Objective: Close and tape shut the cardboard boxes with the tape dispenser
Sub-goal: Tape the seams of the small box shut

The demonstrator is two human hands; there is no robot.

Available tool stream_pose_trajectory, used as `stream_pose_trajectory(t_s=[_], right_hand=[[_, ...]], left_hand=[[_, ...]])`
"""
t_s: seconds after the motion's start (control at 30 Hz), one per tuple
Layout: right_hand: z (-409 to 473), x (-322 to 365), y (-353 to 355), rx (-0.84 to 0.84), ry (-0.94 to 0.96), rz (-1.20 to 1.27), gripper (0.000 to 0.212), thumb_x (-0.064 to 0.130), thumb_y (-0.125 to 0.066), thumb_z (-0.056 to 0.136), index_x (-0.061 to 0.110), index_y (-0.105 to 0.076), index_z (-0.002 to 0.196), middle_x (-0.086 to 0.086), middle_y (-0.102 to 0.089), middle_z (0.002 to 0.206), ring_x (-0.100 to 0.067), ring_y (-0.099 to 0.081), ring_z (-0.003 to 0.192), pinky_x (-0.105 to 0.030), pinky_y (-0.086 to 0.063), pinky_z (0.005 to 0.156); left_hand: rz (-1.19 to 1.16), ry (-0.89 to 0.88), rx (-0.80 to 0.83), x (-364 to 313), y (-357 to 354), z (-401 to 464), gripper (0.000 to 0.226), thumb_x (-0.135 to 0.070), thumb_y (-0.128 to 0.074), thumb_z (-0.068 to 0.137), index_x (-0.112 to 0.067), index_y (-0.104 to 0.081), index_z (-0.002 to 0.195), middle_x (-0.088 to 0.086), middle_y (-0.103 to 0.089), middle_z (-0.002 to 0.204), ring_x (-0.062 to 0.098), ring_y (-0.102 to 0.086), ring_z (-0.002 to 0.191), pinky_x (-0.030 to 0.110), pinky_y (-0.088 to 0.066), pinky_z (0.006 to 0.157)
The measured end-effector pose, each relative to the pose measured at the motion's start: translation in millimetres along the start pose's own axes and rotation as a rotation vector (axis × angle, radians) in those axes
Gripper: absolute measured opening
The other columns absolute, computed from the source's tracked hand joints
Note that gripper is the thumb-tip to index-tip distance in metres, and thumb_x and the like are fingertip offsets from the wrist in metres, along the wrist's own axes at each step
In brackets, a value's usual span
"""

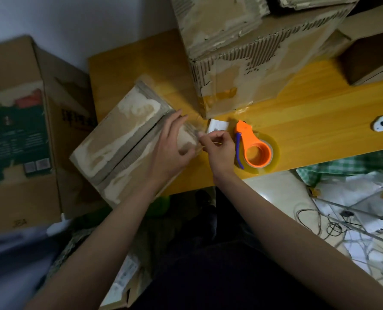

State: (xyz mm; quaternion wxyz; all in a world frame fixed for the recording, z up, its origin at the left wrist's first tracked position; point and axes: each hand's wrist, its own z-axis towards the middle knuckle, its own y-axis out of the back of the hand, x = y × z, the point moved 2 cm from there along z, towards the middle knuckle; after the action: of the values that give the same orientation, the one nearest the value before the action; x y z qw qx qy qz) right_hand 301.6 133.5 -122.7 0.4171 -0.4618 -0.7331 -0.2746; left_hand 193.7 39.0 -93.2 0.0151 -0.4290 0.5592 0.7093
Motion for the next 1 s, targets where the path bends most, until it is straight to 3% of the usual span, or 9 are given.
stream_pose_trajectory(t_s=[0.1, 0.23, 0.3, 0.4, 0.53, 0.63, 0.77, 0.87, 1.0], right_hand=[[0.0, 0.1, -15.1, -0.034, -0.112, 0.088, 0.029, 0.018, -0.081, 0.083, 0.011, -0.053, 0.085, -0.002, -0.059, 0.078, -0.014, -0.058, 0.074, -0.045, -0.056, 0.080], [5.5, -2.6, -20.5, -0.063, -0.203, 0.086, 0.030, 0.020, -0.082, 0.083, 0.014, -0.053, 0.088, -0.003, -0.059, 0.085, -0.018, -0.056, 0.080, -0.044, -0.054, 0.086], [7.7, -3.8, -21.9, -0.063, -0.249, 0.100, 0.031, 0.020, -0.083, 0.082, 0.015, -0.053, 0.088, -0.004, -0.060, 0.088, -0.019, -0.058, 0.083, -0.049, -0.055, 0.090], [7.8, -3.4, -23.4, -0.076, -0.297, 0.122, 0.030, 0.019, -0.085, 0.080, 0.016, -0.055, 0.086, -0.005, -0.063, 0.089, -0.022, -0.061, 0.086, -0.052, -0.055, 0.093], [7.2, -0.6, -25.8, -0.088, -0.317, 0.121, 0.023, 0.017, -0.085, 0.080, 0.012, -0.062, 0.084, -0.005, -0.069, 0.084, -0.023, -0.066, 0.085, -0.052, -0.056, 0.091], [4.5, 3.5, -26.6, -0.098, -0.340, 0.154, 0.020, 0.014, -0.084, 0.080, 0.010, -0.065, 0.082, -0.004, -0.070, 0.079, -0.022, -0.066, 0.083, -0.048, -0.058, 0.091], [2.7, 4.0, -26.4, -0.101, -0.377, 0.213, 0.022, 0.014, -0.083, 0.081, 0.011, -0.061, 0.080, -0.003, -0.070, 0.079, -0.023, -0.066, 0.086, -0.049, -0.056, 0.094], [5.6, 5.1, -29.7, -0.088, -0.388, 0.186, 0.029, 0.020, -0.082, 0.083, 0.013, -0.053, 0.084, -0.004, -0.068, 0.084, -0.030, -0.068, 0.098, -0.053, -0.053, 0.098], [7.8, 8.0, -33.4, -0.116, -0.465, 0.230, 0.033, 0.018, -0.077, 0.088, 0.019, -0.046, 0.075, -0.007, -0.066, 0.093, -0.028, -0.063, 0.094, -0.048, -0.053, 0.095]], left_hand=[[0.035, 0.074, -0.084, 24.8, 29.1, 5.3, 0.049, -0.016, -0.057, 0.098, -0.010, -0.048, 0.146, 0.005, -0.039, 0.156, 0.006, -0.030, 0.143, 0.010, -0.020, 0.115], [0.060, 0.326, -0.141, 68.7, 64.6, 48.8, 0.046, -0.034, -0.047, 0.105, -0.012, -0.051, 0.145, 0.005, -0.043, 0.155, 0.031, -0.048, 0.136, 0.042, -0.040, 0.114], [-0.015, 0.409, -0.142, 80.8, 75.6, 73.6, 0.046, -0.034, -0.048, 0.105, -0.010, -0.053, 0.143, 0.007, -0.050, 0.150, 0.026, -0.051, 0.134, 0.034, -0.040, 0.114], [-0.089, 0.504, -0.128, 90.3, 81.0, 100.8, 0.035, -0.025, -0.055, 0.104, -0.010, -0.063, 0.135, 0.006, -0.065, 0.134, 0.017, -0.059, 0.123, 0.013, -0.042, 0.093], [-0.219, 0.616, -0.192, 96.5, 82.2, 120.1, 0.024, -0.033, -0.068, 0.095, -0.013, -0.079, 0.103, 0.000, -0.075, 0.101, 0.013, -0.068, 0.098, 0.012, -0.045, 0.073], [-0.288, 0.716, -0.208, 101.4, 83.9, 131.6, 0.023, -0.037, -0.077, 0.088, -0.019, -0.068, 0.075, -0.009, -0.065, 0.076, 0.007, -0.059, 0.073, 0.020, -0.044, 0.068], [-0.373, 0.796, -0.123, 101.5, 84.7, 142.7, 0.014, -0.021, -0.076, 0.087, -0.013, -0.065, 0.088, -0.001, -0.070, 0.093, 0.008, -0.058, 0.082, 0.016, -0.045, 0.075], [-0.409, 0.797, -0.105, 96.0, 85.8, 147.4, 0.006, -0.007, -0.068, 0.088, -0.011, -0.066, 0.085, -0.008, -0.069, 0.085, -0.002, -0.057, 0.077, 0.001, -0.040, 0.057], [-0.427, 0.815, -0.084, 98.9, 85.1, 150.0, 0.006, -0.010, -0.070, 0.089, -0.014, -0.069, 0.084, -0.009, -0.069, 0.086, -0.004, -0.057, 0.079, 0.006, -0.039, 0.058]])
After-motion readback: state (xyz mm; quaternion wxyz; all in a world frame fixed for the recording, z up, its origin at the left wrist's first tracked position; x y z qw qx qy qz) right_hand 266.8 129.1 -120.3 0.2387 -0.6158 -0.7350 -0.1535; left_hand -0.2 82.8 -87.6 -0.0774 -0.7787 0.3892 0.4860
